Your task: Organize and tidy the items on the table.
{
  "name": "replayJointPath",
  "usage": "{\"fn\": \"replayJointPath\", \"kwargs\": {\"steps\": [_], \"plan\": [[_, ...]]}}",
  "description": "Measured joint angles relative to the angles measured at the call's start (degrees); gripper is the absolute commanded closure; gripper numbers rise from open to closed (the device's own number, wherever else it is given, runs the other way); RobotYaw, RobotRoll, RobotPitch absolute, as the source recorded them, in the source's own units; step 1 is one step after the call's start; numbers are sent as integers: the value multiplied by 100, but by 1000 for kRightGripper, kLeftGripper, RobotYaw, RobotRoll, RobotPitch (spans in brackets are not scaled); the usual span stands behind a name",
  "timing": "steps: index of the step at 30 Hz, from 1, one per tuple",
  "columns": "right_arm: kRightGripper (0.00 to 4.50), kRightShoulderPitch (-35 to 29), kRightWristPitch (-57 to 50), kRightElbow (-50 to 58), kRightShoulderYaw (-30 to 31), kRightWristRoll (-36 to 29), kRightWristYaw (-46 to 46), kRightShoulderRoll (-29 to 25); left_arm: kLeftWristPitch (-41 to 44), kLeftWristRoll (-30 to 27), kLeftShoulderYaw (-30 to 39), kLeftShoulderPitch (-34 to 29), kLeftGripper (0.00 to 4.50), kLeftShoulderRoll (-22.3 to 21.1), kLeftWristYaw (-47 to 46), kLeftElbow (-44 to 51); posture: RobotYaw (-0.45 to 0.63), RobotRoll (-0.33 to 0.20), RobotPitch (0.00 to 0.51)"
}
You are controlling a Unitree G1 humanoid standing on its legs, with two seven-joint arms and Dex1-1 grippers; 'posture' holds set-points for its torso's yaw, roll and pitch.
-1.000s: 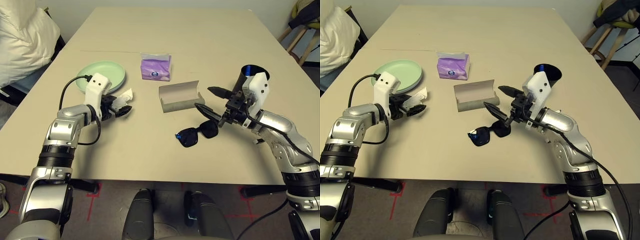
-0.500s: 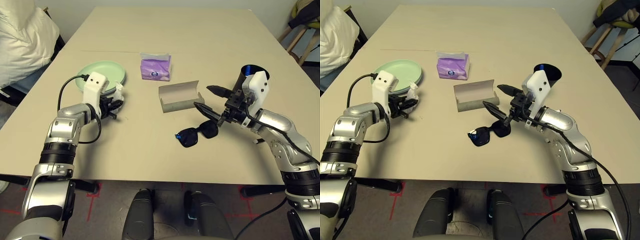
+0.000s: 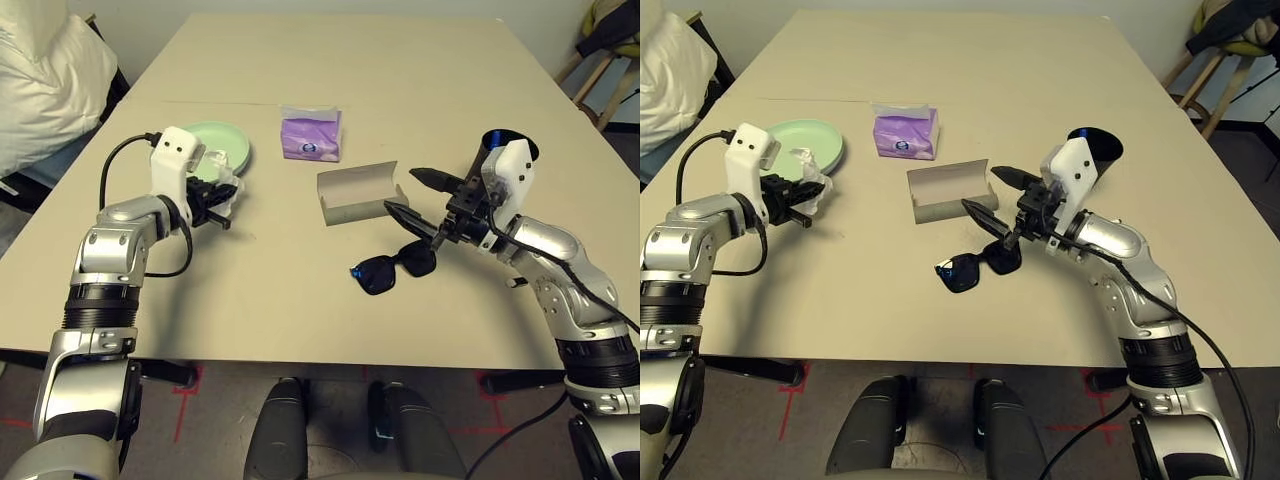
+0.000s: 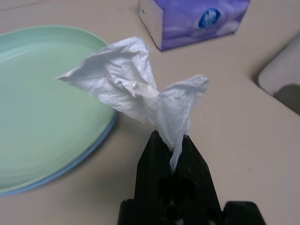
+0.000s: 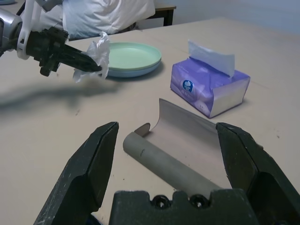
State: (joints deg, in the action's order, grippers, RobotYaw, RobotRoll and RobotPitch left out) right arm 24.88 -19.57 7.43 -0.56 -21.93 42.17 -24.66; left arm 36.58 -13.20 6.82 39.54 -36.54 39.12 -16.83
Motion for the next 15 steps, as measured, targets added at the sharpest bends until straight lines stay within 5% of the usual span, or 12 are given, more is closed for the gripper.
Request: {"fn": "replayJointPath", "kwargs": {"steps": [15], "plan": [[0, 234, -203, -106, 0, -183, 92, 138, -1782, 437, 207, 2449, 4485, 537, -1232, -3660, 147, 0, 105]]}}
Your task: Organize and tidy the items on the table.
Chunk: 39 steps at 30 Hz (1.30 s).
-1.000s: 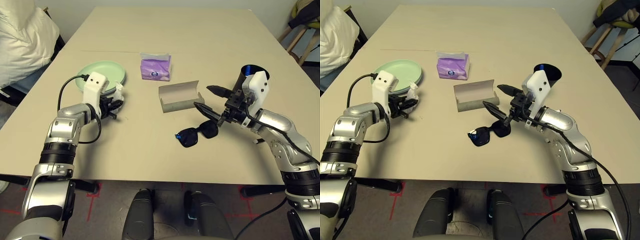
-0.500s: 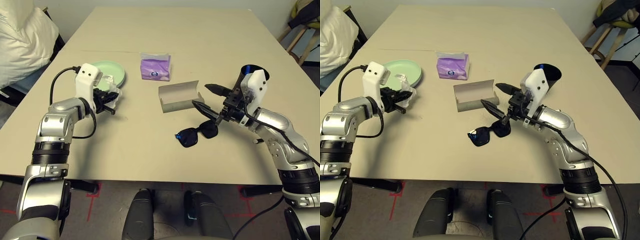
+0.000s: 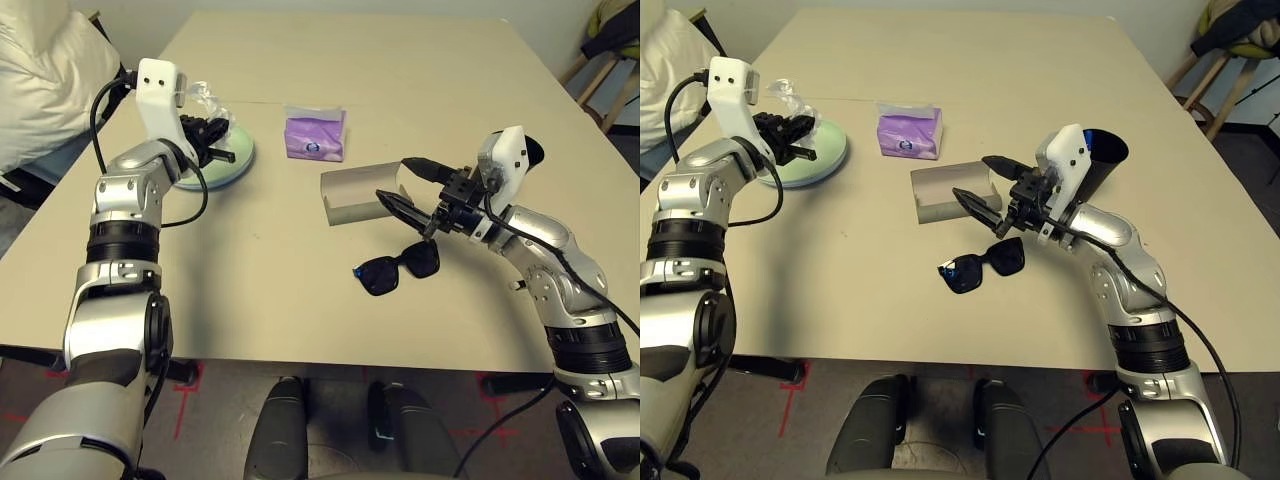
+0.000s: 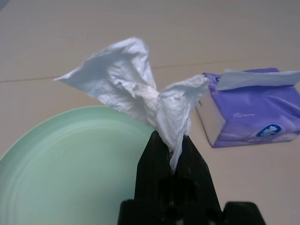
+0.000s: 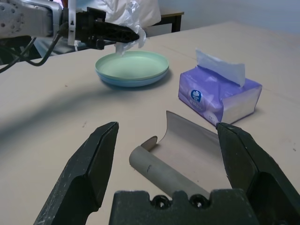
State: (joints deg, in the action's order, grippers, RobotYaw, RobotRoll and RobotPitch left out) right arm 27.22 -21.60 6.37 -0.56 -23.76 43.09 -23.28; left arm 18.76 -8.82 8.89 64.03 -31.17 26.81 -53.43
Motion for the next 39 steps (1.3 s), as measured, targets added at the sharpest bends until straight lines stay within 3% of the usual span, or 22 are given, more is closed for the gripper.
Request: {"fn": "replayJointPath", "kwargs": {"steps": [8, 18, 22, 30, 31, 39], "plan": [[0, 0, 1, 3, 2, 0, -7, 24, -783, 225, 20, 483, 4485, -6, -512, -1264, 139, 0, 102], [0, 0, 1, 22, 2, 0, -25, 37, -1049, 242, 74, 681, 4485, -28, -537, -1495, 141, 0, 97], [0, 0, 1, 22, 2, 0, -27, 47, -1097, 291, 72, 689, 3376, -35, -520, -1518, 139, 0, 98], [0, 0, 8, 22, 2, 2, -27, 47, -1362, 347, 72, 683, 220, -38, -401, -1522, 138, 0, 92], [0, 0, 9, 22, 2, 2, -27, 47, -1383, 348, 72, 682, 52, -41, -386, -1522, 139, 0, 92], [0, 0, 39, 22, 2, 20, -20, 46, -1711, 435, 63, 426, 52, -124, -4, -1454, 145, 0, 95]]}}
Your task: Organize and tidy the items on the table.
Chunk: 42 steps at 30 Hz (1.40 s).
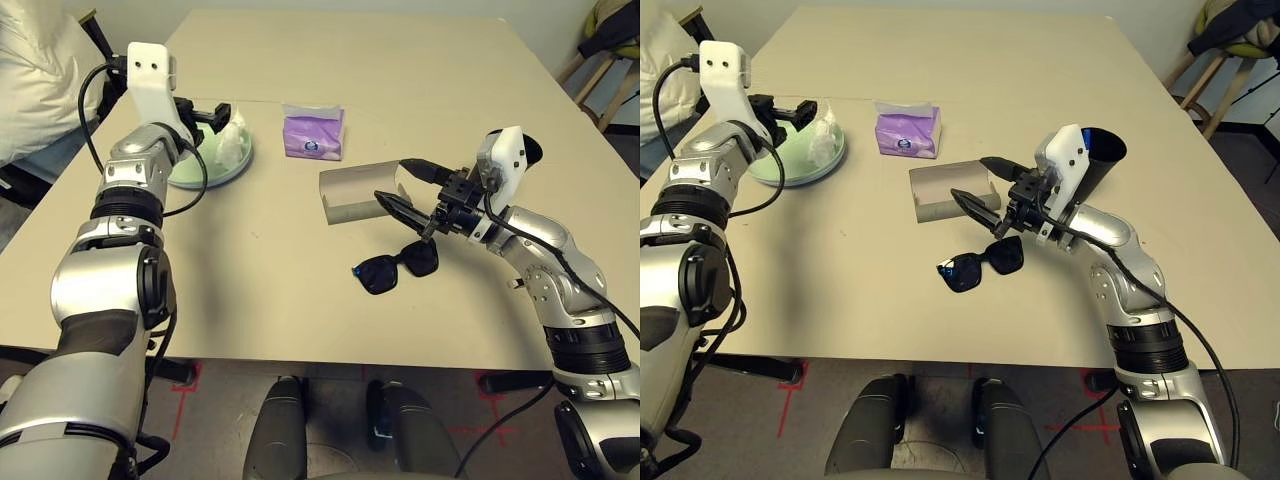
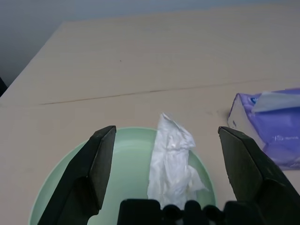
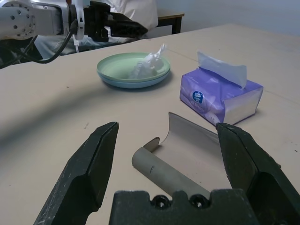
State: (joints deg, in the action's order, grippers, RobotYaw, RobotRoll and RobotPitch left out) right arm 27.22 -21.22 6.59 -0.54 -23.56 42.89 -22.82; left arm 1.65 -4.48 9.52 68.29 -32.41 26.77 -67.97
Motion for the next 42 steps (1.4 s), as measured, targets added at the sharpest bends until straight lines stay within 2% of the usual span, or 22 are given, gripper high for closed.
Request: {"fn": "replayJointPath", "kwargs": {"steps": [4, 8, 13, 19, 23, 31, 42], "plan": [[0, 0, -1, 2, 0, 0, 3, -11, -120, -154, 18, -428, 52, 4, 856, 514, 154, 0, 99], [0, 4, -10, 3, 2, -1, 9, -30, -73, -504, 48, -1081, 52, 9, 1880, 1546, 163, 0, 102], [0, 23, -38, 2, 3, -4, 29, -68, 300, -921, -12, -1813, 52, 22, 2926, 2572, 165, 0, 110], [0, 96, -118, 3, 25, 29, 76, -131, 288, -1232, -164, -2150, 52, 44, 3929, 3168, 168, 0, 139], [0, 118, -367, 81, 173, 115, 117, -401, 215, -1263, -345, -2481, 52, 46, 4541, 3331, 170, 0, 158], [0, 384, -1065, 477, 506, 306, 389, -1154, 132, -1336, -635, -2853, 52, 40, 5206, 3789, 155, 0, 170], [0, 882, -1713, 1052, 1314, 595, 1363, -2341, 359, -1465, -714, -3183, 52, 178, 5032, 4613, 184, 0, 181]]}}
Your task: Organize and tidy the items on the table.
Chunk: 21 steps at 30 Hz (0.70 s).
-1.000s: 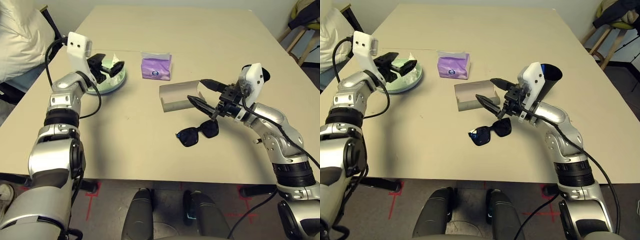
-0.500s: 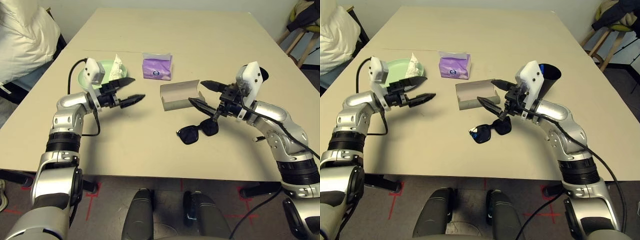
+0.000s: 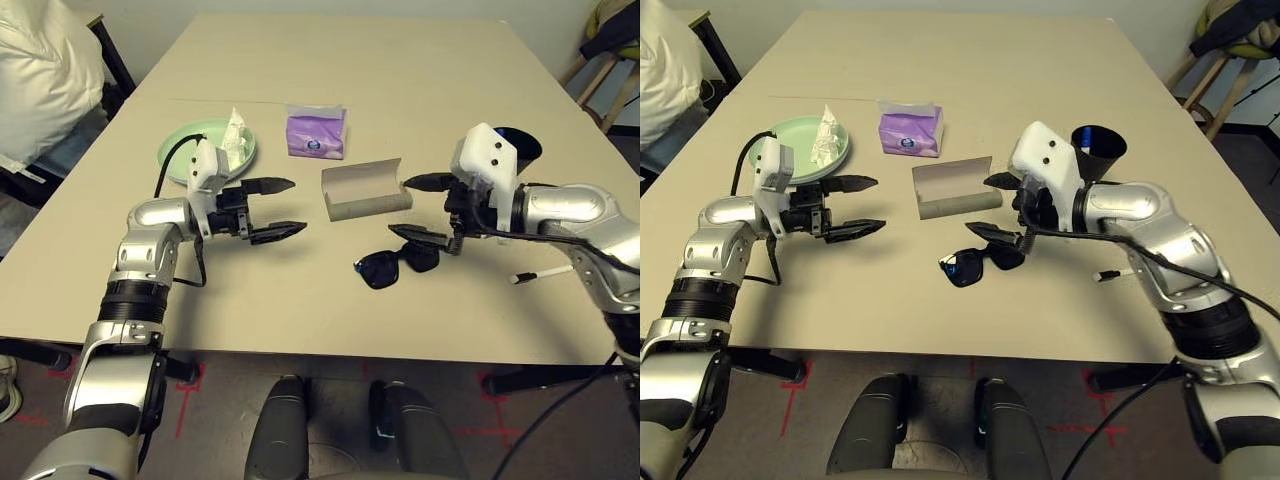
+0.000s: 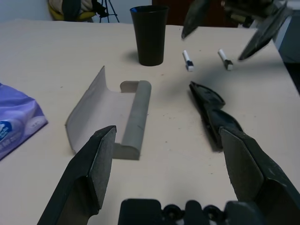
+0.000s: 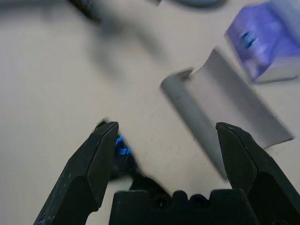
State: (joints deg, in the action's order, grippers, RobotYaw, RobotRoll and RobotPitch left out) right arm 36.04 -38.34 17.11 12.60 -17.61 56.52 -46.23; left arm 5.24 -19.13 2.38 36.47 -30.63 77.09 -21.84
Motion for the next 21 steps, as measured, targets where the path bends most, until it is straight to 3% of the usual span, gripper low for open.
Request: {"fn": "replayJointPath", "kwargs": {"steps": [11, 21], "plan": [[0, 735, -207, -85, 934, 720, 734, -366, 307, -152, -15, -198, 52, -4, -208, 544, 202, 0, 184], [0, 1240, 817, -430, 1620, 1741, 1674, -477, 202, -147, -134, -429, 52, -108, -86, 564, 205, 0, 187]]}}
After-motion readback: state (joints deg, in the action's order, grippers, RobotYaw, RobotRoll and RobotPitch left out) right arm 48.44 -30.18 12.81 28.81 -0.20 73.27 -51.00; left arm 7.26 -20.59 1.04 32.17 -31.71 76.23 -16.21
